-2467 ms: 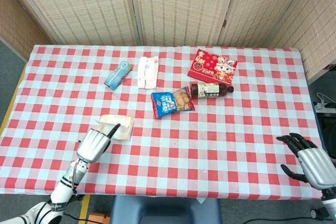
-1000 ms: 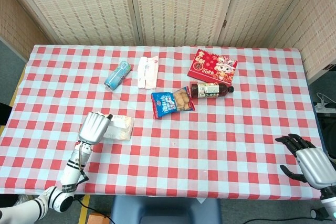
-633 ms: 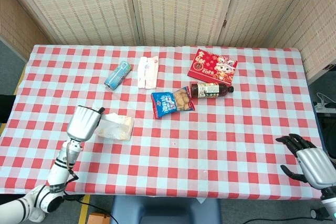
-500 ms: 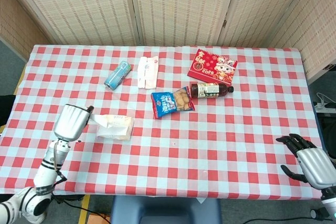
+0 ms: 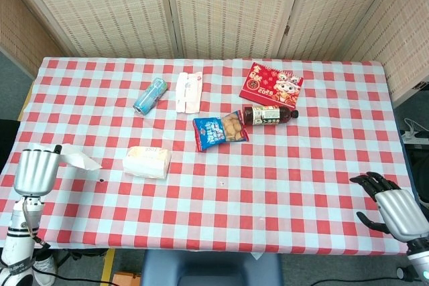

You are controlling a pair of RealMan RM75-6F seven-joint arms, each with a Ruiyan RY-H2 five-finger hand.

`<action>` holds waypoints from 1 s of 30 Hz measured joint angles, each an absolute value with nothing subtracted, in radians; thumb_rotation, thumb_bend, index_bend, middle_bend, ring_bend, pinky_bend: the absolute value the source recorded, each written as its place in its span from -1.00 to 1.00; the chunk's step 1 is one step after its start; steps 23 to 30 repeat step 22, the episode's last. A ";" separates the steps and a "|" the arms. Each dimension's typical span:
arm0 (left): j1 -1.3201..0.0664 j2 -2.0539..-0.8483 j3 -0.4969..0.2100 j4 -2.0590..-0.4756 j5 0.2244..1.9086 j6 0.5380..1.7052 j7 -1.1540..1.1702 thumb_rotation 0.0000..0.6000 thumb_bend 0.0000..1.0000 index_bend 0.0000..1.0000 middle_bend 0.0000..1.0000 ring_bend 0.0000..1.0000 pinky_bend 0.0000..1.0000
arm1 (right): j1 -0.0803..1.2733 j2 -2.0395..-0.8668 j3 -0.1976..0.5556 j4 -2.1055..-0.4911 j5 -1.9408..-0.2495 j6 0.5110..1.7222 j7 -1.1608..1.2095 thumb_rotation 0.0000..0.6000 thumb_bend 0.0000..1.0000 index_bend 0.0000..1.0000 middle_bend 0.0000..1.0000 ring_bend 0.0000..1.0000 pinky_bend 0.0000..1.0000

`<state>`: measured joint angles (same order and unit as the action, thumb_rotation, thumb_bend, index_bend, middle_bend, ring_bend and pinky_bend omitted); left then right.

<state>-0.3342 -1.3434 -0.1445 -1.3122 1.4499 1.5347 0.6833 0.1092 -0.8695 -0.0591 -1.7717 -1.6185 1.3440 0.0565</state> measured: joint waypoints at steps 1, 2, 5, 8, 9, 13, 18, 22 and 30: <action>-0.326 -1.361 -0.143 -1.289 1.446 1.543 0.674 1.00 0.36 0.35 0.84 0.85 0.90 | 0.110 -0.870 -0.059 -1.772 -1.617 1.343 0.056 1.00 -0.61 -0.55 -0.59 -0.78 -0.43; -0.321 -1.371 -0.141 -1.275 1.445 1.548 0.666 1.00 0.32 0.32 0.80 0.82 0.89 | 0.110 -0.870 -0.059 -1.772 -1.616 1.342 0.055 1.00 -0.61 -0.55 -0.59 -0.78 -0.43; -0.306 -1.397 -0.132 -1.244 1.446 1.560 0.632 1.00 0.09 0.05 0.49 0.66 0.81 | 0.111 -0.871 -0.059 -1.773 -1.615 1.339 0.054 1.00 -0.61 -0.55 -0.59 -0.78 -0.43; -0.291 -1.411 -0.119 -1.241 1.445 1.561 0.596 1.00 -0.07 -0.31 0.08 0.45 0.69 | 0.112 -0.871 -0.060 -1.774 -1.615 1.337 0.052 1.00 -0.61 -0.55 -0.59 -0.78 -0.43; -0.286 -1.413 -0.115 -1.244 1.443 1.559 0.584 1.00 -0.10 -0.42 -0.04 0.37 0.64 | 0.112 -0.871 -0.060 -1.774 -1.614 1.335 0.052 1.00 -0.61 -0.55 -0.59 -0.78 -0.43; -0.262 -1.414 -0.091 -1.282 1.437 1.540 0.515 1.00 -0.15 -0.74 -0.42 0.03 0.48 | 0.114 -0.871 -0.060 -1.775 -1.611 1.331 0.050 1.00 -0.61 -0.55 -0.59 -0.78 -0.43; -0.227 -1.402 -0.057 -1.347 1.436 1.526 0.431 1.00 -0.17 -0.91 -0.60 -0.17 0.39 | 0.118 -0.872 -0.059 -1.775 -1.609 1.325 0.049 1.00 -0.61 -0.55 -0.59 -0.78 -0.43; -0.205 -1.388 -0.033 -1.370 1.465 1.531 0.383 1.00 -0.17 -0.91 -0.59 -0.17 0.37 | 0.121 -0.876 -0.055 -1.774 -1.604 1.321 0.043 1.00 -0.61 -0.54 -0.59 -0.78 -0.43; -0.205 -1.388 -0.033 -1.370 1.465 1.531 0.383 1.00 -0.17 -0.91 -0.59 -0.17 0.37 | 0.121 -0.876 -0.055 -1.774 -1.604 1.321 0.043 1.00 -0.61 -0.54 -0.59 -0.78 -0.43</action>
